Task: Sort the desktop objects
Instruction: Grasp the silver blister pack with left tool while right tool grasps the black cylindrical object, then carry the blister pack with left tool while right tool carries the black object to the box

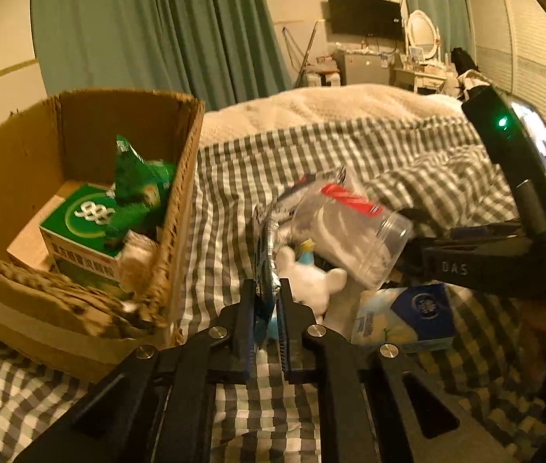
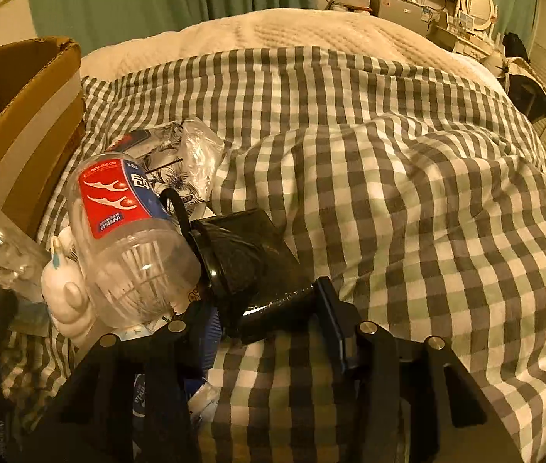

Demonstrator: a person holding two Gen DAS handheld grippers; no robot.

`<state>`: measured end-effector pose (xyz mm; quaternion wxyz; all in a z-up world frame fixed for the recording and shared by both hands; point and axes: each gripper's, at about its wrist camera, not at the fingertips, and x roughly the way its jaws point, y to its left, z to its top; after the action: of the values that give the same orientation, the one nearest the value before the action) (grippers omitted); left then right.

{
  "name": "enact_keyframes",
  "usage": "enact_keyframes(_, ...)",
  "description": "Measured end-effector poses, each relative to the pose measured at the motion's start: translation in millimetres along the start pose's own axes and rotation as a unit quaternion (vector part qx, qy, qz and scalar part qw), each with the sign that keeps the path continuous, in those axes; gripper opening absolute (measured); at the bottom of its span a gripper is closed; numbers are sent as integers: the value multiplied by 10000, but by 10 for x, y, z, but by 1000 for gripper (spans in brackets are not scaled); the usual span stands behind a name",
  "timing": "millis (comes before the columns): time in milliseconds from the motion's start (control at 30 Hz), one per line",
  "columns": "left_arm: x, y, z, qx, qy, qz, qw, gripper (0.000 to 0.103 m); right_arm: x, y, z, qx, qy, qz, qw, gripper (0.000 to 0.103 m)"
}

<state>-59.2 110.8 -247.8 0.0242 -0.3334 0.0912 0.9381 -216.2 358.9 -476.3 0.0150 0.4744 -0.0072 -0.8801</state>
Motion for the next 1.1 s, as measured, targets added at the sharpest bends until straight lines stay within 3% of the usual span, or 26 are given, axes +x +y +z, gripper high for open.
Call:
enact_keyframes(200, -169, 61, 96, -93, -157, -272, 9995, 8, -239, -50, -49, 254, -289, 22, 9993, 44)
enact_keyframes(633, -544, 323, 318, -532, -533, -700, 9947, 8, -969, -9, -17, 393, -1354, 92, 9900, 44)
enact_keyframes(1100, -1105, 617, 595, -514, -1257, -682, 9884, 8, -1717, 169, 65, 525, -2248, 507, 9717, 44)
